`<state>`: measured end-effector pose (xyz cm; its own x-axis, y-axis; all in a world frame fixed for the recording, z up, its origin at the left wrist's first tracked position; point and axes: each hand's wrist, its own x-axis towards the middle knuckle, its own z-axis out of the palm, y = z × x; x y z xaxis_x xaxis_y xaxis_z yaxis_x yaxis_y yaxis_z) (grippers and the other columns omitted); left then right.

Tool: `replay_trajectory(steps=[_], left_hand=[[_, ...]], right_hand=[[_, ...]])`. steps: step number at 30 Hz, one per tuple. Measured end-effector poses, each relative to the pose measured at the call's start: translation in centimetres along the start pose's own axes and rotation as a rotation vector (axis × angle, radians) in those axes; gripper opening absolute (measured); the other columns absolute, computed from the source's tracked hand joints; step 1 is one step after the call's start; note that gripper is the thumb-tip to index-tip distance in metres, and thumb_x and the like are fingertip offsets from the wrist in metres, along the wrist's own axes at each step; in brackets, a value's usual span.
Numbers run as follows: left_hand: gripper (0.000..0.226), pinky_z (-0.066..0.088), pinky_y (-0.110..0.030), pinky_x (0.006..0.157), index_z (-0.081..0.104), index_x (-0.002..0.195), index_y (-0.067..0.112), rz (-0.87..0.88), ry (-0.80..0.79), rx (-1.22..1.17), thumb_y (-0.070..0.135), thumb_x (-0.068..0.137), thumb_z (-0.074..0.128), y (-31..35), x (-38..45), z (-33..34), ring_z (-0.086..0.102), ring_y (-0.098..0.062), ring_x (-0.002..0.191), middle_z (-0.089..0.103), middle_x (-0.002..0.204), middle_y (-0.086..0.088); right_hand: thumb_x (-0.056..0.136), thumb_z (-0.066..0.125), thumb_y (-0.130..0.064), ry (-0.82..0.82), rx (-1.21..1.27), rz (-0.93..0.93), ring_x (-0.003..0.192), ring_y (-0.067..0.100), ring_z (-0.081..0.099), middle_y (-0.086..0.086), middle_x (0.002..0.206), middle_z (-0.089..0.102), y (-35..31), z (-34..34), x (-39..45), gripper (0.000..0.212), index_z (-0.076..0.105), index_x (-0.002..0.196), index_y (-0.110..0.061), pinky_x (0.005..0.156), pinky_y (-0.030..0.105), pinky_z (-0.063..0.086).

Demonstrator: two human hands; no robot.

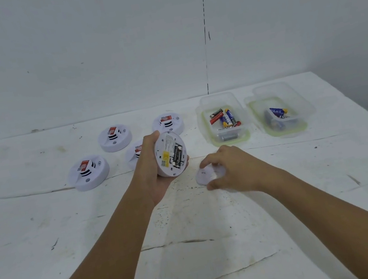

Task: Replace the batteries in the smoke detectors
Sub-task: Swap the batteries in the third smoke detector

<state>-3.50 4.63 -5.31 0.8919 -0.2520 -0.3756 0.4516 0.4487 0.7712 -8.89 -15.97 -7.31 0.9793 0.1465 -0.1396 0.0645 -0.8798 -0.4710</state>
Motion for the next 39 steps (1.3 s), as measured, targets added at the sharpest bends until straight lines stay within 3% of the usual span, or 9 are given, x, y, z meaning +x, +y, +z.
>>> replay_trajectory(steps=[10,13,17,20,25,29,33,39], left_hand=[[0.044,0.055,-0.053,0.101,0.070,0.125,0.014,-0.027,0.007,-0.054,0.047,0.098,0.060,0.2,-0.2,-0.5,0.065,-0.033,0.102,0.071,0.111,-0.017],[0.048,0.058,-0.054,0.091,0.070,0.127,0.015,-0.051,0.010,-0.072,0.051,0.098,0.058,0.4,-0.1,-0.8,0.065,-0.036,0.105,0.072,0.116,-0.019],[0.048,0.060,-0.052,0.084,0.071,0.125,0.013,-0.083,-0.033,-0.038,0.049,0.099,0.053,0.6,-0.3,-0.6,0.068,-0.037,0.102,0.075,0.117,-0.020],[0.048,0.060,-0.050,0.082,0.071,0.127,0.015,-0.114,-0.079,0.003,0.049,0.099,0.052,0.7,-0.4,-0.4,0.068,-0.034,0.101,0.074,0.121,-0.017],[0.048,0.057,-0.046,0.087,0.074,0.127,0.019,-0.154,-0.161,0.045,0.050,0.097,0.052,0.8,-0.4,0.0,0.068,-0.035,0.110,0.072,0.128,-0.015],[0.051,0.056,-0.043,0.082,0.074,0.127,0.021,-0.170,-0.182,0.065,0.055,0.096,0.054,0.9,-0.1,0.3,0.067,-0.034,0.113,0.071,0.126,-0.014],[0.051,0.057,-0.045,0.083,0.072,0.130,0.021,-0.169,-0.178,0.074,0.056,0.097,0.053,0.9,0.1,0.4,0.067,-0.034,0.115,0.070,0.128,-0.015],[0.054,0.055,-0.050,0.092,0.067,0.137,0.023,-0.162,-0.173,0.068,0.057,0.097,0.053,0.7,0.3,0.5,0.067,-0.034,0.118,0.066,0.137,-0.016]], right_hand=[[0.076,0.086,-0.048,0.146,0.097,-0.022,0.107,0.009,0.054,-0.008,0.117,0.056,0.4,0.5,-0.3,0.059,0.054,0.126,-0.039,0.087,0.030,0.048],[0.078,0.085,-0.044,0.291,0.234,-0.124,0.108,0.003,0.054,-0.007,0.119,0.057,-0.1,0.3,-0.4,0.057,0.060,0.129,-0.038,0.090,0.027,0.047],[0.080,0.089,-0.034,0.469,0.413,-0.259,0.117,-0.003,0.053,-0.009,0.125,0.056,-1.7,-0.5,-0.4,0.048,0.071,0.124,-0.034,0.097,0.011,0.041],[0.081,0.089,-0.031,0.525,0.422,-0.351,0.125,0.005,0.055,-0.008,0.131,0.060,-2.9,-0.9,-0.3,0.046,0.074,0.125,-0.030,0.103,0.017,0.043],[0.082,0.087,-0.038,0.520,0.353,-0.403,0.125,0.007,0.055,-0.012,0.133,0.062,-3.8,-0.4,0.2,0.046,0.074,0.126,-0.032,0.104,0.024,0.046],[0.081,0.079,-0.051,0.528,0.323,-0.416,0.127,0.010,0.056,-0.012,0.138,0.064,-3.7,0.3,0.8,0.052,0.074,0.129,-0.031,0.106,0.026,0.045],[0.081,0.086,-0.041,0.554,0.310,-0.429,0.126,0.011,0.055,-0.014,0.139,0.064,-3.7,0.5,1.2,0.051,0.074,0.129,-0.030,0.106,0.019,0.040],[0.080,0.087,-0.040,0.539,0.351,-0.412,0.124,0.012,0.056,-0.016,0.138,0.064,-3.7,0.4,1.6,0.050,0.074,0.127,-0.033,0.104,0.024,0.043]])
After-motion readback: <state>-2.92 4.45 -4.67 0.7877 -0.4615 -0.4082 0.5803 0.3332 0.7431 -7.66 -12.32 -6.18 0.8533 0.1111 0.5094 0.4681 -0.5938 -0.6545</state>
